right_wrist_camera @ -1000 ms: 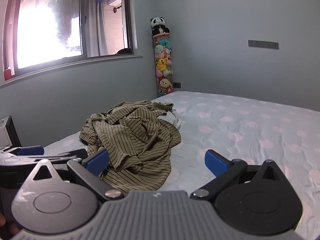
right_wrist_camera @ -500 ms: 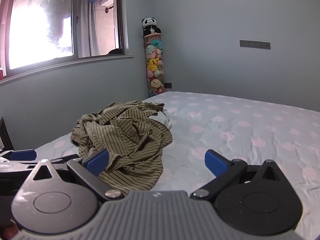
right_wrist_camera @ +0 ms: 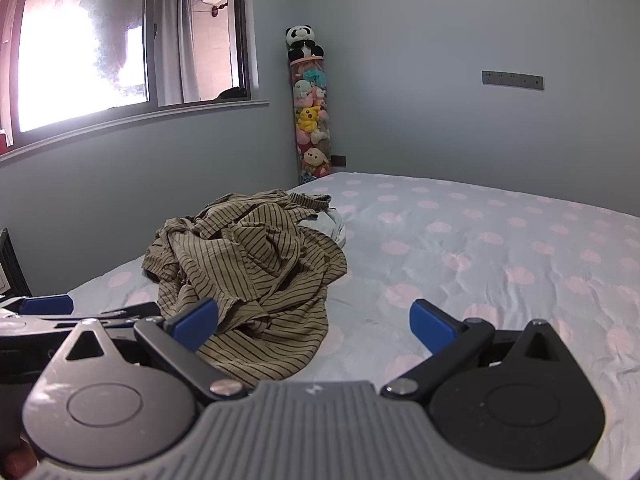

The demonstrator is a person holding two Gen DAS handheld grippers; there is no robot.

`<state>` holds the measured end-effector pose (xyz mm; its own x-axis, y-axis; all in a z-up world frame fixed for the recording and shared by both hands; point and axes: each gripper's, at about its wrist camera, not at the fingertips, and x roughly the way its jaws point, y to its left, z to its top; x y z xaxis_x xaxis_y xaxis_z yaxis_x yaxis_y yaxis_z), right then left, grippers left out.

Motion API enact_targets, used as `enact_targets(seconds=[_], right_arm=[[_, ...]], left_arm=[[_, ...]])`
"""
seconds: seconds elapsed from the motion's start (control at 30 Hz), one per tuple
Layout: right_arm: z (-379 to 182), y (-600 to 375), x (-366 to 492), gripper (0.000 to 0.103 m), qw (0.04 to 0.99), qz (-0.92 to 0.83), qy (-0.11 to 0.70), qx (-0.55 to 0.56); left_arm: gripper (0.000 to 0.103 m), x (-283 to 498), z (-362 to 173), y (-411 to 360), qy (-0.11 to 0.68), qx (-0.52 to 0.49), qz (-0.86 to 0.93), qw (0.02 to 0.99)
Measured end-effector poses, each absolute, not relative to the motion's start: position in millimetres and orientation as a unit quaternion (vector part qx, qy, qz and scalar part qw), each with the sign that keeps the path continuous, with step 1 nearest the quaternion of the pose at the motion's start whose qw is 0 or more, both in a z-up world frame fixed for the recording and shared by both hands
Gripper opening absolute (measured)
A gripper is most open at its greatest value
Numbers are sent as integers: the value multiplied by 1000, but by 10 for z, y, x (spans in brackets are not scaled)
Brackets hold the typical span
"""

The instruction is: Fold clothes

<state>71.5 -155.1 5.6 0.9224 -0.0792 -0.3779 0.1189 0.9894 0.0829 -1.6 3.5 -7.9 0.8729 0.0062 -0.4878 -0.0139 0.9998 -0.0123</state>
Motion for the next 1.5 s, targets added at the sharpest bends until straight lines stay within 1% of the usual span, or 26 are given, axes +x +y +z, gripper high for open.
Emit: enact_targets(seconds=[0.63, 0.83, 1.03, 1.17, 1.23, 1.27, 1.3, 1.43, 1.47, 1.5], right_arm=[[-9, -1604, 820, 102, 977, -36, 198, 66], [-48, -1655, 1015, 102, 975, -14, 210, 72], [1, -1685, 1426, 102, 971, 24, 233, 49], [47, -1711, 1850, 102, 965, 46, 257, 29], [52, -1696, 2069, 102, 963, 54, 264, 21], [44, -1668, 2185, 102, 962, 56, 267, 13], [27, -1643, 2302, 102, 961, 63, 270, 5], [-117, -1575, 2755, 101, 953, 98, 287, -1], [-166, -1545, 2864, 99, 950, 108, 293, -1], [-220, -1507, 2973, 93, 947, 116, 300, -2]], left_arm=[[99, 61, -137, 64, 256, -15, 5, 966], [99, 223, -140, 173, 269, -26, 2, 963], [99, 587, -11, 537, 280, -39, 11, 959], [99, 974, 34, 805, 299, -6, 35, 954], [98, 1159, -7, 937, 306, 1, 35, 951], [94, 1252, -28, 1003, 310, 4, 36, 950], [94, 1346, -51, 1068, 314, 6, 34, 949], [92, 1766, -218, 1256, 324, -25, 7, 946], [89, 1876, -266, 1289, 327, -33, 0, 944], [87, 1989, -321, 1306, 331, -36, -9, 943]])
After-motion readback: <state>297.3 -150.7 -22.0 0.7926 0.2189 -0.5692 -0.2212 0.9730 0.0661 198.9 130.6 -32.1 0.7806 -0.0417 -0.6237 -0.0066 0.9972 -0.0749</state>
